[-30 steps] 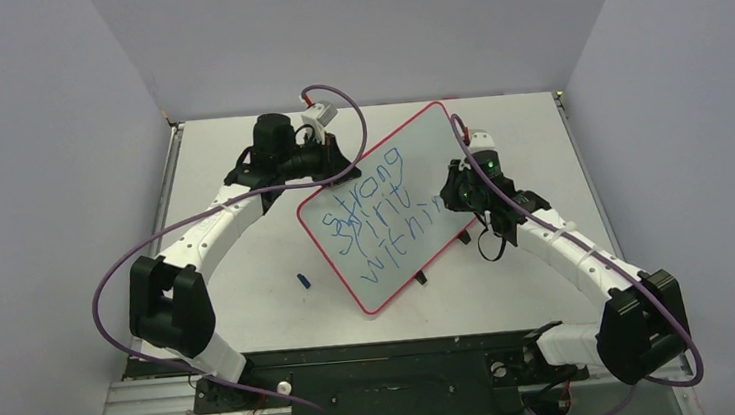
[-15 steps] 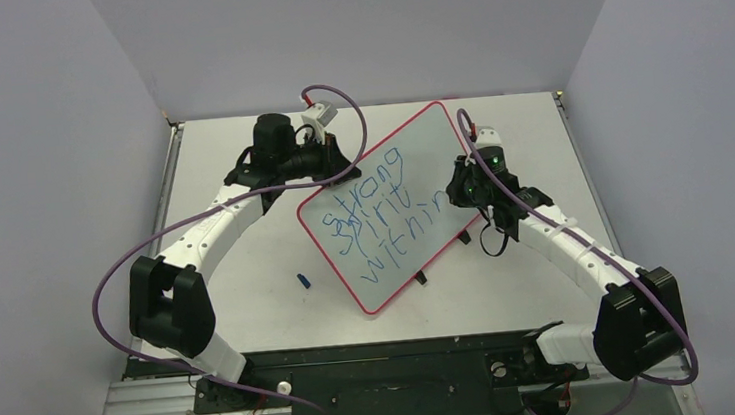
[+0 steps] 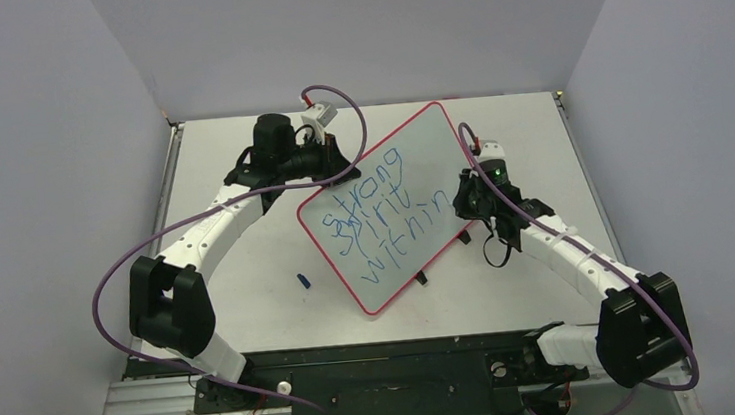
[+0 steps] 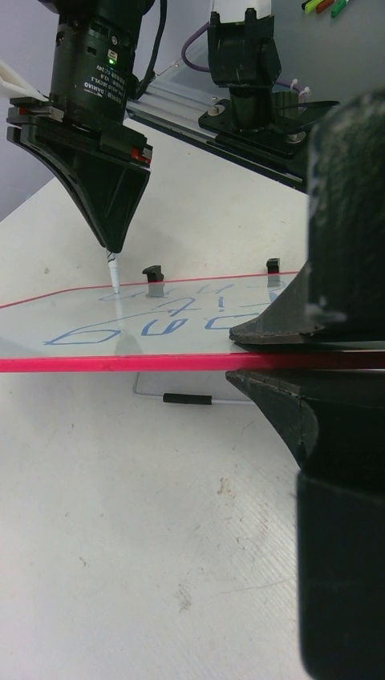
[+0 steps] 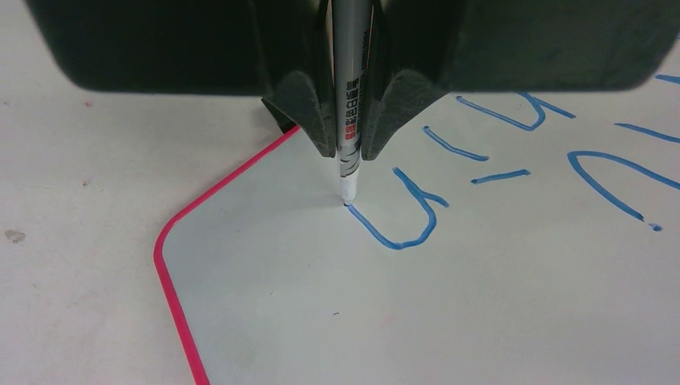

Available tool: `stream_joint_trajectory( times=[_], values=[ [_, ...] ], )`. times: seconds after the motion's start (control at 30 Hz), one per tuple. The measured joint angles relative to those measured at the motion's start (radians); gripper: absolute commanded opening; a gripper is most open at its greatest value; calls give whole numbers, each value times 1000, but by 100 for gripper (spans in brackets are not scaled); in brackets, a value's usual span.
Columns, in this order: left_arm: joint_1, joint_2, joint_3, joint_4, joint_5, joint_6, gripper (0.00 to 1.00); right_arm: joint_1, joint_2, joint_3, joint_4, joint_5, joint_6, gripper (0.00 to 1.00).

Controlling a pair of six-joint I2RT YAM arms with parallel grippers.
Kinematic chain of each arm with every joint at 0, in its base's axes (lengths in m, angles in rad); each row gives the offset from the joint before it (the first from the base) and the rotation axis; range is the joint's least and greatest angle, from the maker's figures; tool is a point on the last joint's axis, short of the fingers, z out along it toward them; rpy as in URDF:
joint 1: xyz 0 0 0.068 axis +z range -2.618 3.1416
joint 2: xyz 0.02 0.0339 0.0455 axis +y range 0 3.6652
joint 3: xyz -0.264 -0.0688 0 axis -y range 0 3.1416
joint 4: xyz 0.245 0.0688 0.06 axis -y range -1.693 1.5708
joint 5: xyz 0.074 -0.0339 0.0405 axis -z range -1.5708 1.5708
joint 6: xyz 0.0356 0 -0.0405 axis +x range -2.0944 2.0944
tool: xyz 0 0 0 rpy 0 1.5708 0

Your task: Write a sentence on the whiteboard

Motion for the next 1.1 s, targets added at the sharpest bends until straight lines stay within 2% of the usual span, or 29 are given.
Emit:
stream_joint_trajectory(
  times=[0.47,0.83,1.1],
  values=[
    [0,0,0,3,5,0,0,1,-30,-32,-16,-6,5,0],
    [-2,-2,0,4,5,1,0,2,-169,-15,-138,3,1,0],
    [-2,-2,0,3,5,3,0,2,-203,22,-166,3,0,0]
  ],
)
